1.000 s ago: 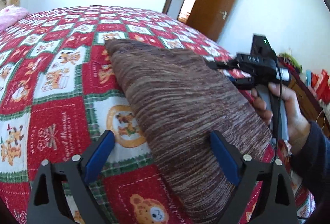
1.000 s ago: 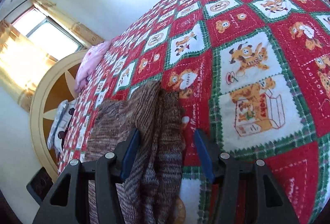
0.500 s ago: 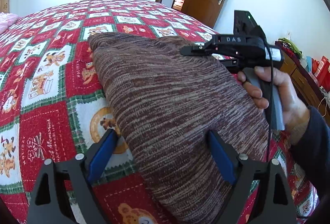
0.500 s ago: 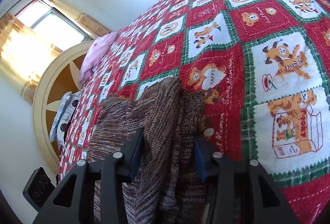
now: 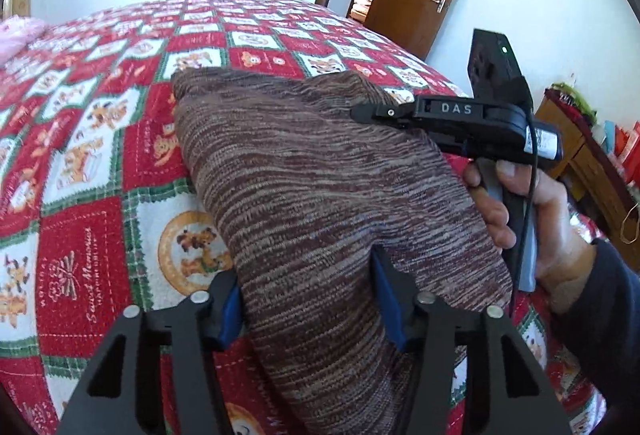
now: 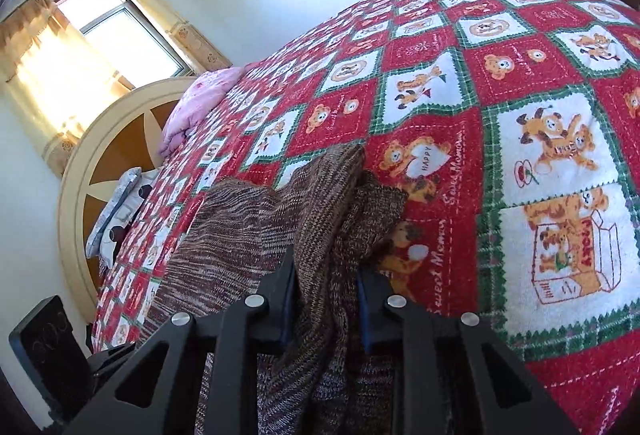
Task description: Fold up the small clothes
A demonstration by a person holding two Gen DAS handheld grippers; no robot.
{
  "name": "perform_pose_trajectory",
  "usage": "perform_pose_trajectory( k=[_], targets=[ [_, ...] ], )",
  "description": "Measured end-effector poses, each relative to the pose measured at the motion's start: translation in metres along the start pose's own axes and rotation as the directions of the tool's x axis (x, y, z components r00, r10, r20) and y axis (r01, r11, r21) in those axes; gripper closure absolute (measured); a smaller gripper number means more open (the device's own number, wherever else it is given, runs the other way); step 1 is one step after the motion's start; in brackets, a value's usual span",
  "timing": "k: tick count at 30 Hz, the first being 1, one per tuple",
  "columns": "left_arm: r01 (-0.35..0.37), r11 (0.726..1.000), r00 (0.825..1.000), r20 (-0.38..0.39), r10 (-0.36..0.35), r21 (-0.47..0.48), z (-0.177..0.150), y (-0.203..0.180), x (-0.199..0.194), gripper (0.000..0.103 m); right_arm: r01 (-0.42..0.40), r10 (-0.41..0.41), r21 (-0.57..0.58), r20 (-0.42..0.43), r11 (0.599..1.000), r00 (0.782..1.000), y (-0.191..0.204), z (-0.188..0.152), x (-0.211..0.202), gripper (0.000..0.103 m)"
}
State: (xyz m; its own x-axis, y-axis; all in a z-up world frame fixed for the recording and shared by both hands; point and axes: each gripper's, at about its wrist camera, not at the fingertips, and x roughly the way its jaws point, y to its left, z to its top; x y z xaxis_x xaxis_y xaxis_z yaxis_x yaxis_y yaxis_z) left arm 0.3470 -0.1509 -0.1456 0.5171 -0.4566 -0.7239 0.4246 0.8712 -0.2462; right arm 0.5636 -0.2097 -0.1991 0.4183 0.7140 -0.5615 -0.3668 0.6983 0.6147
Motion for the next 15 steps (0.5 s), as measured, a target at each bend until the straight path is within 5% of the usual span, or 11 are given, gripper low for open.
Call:
perform_pose_trajectory(
  k=[10, 15],
  targets=[
    [-0.079, 0.993, 0.997, 0.01, 0.078, 0.086, 0.003, -0.015, -0.004, 0.064, 0.042, -0.042, -0.013, 0.004, 0.999, 0.999, 0.001, 0.0, -0.003, 0.078],
    [-0.101, 0.988, 0.995, 0.002, 0.102, 0.114, 0.006, -0.017, -0.003, 0.068, 0.13, -0.13, -0.055, 0.003, 0.99, 0.991, 0.013, -0.003, -0.004, 0.079]
  ],
)
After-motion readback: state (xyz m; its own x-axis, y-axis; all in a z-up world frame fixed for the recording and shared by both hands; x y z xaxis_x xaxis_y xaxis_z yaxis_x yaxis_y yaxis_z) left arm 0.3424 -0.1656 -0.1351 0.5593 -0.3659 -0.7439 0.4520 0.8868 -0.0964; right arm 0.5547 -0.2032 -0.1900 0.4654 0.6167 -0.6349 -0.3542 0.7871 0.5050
